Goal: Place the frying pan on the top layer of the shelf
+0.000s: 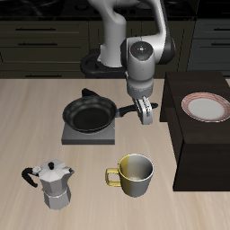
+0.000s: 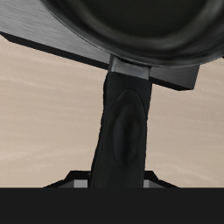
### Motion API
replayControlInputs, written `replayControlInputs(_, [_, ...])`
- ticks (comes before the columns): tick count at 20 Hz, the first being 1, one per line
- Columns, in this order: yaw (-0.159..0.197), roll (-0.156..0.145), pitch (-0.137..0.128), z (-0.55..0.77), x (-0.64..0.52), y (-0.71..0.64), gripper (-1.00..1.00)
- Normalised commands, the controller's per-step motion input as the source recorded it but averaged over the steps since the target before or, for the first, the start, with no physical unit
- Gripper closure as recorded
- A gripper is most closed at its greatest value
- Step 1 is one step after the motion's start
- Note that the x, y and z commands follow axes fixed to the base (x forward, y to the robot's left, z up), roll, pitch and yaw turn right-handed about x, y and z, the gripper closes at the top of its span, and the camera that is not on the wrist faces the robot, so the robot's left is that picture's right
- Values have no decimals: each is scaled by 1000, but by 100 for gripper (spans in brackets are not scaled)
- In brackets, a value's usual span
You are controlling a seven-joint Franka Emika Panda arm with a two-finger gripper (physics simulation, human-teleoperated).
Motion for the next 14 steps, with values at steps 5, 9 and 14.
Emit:
replayControlInputs(5, [23,-3,-29,168,-22,-86,100])
replayControlInputs(9, [59,-14,-18,130,50,-82,100])
replayControlInputs(14, [89,-9,0,63,119,-119,100])
